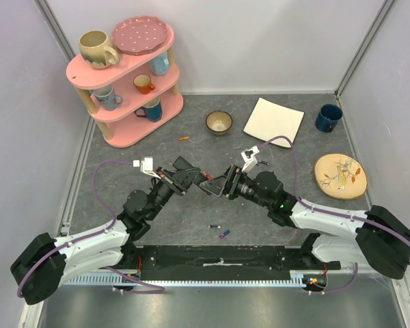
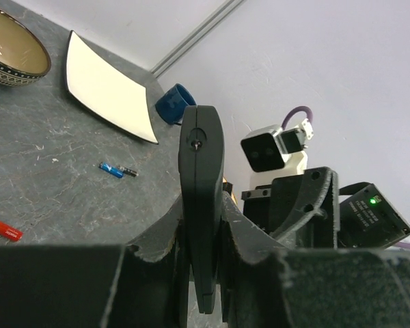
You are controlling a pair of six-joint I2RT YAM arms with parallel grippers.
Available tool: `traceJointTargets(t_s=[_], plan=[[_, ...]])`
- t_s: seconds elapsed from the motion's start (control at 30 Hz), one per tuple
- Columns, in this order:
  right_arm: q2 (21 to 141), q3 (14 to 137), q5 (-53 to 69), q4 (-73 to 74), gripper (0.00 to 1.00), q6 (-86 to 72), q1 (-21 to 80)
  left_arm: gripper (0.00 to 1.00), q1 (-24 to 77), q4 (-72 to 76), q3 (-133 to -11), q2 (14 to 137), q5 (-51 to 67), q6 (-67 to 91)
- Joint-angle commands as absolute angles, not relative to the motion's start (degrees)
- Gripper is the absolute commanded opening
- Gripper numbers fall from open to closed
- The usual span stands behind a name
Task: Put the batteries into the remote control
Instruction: Remove the battery cover from the remote control.
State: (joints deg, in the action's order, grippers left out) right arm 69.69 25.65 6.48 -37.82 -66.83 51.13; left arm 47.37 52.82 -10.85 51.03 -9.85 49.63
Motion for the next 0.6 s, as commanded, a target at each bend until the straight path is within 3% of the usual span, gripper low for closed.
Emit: traceJointTargets(t_s=[0.0, 0.27, 0.33, 0.57], plan=[[65.2, 29.9, 7.6, -30.7, 0.89, -61.5, 51.0, 0.02, 47.6, 56.1, -10.2, 51.3, -12.5, 51.5], [59.2, 37.1, 8.4, -14.4, 0.94, -48.8, 51.0, 0.02, 47.5, 55.7, -10.0, 52.9, -13.0, 53.7], [58.5, 40.6, 7.0, -3.4, 0.94, -43.5, 51.0, 0.02, 47.3, 53.4, -10.4, 52.9, -12.8, 54.7], [57.1, 51.0, -4.1, 19.8, 0.92, -28.5, 51.2, 0.02, 40.7, 50.1, -14.2, 58.4, 4.5, 61.5]])
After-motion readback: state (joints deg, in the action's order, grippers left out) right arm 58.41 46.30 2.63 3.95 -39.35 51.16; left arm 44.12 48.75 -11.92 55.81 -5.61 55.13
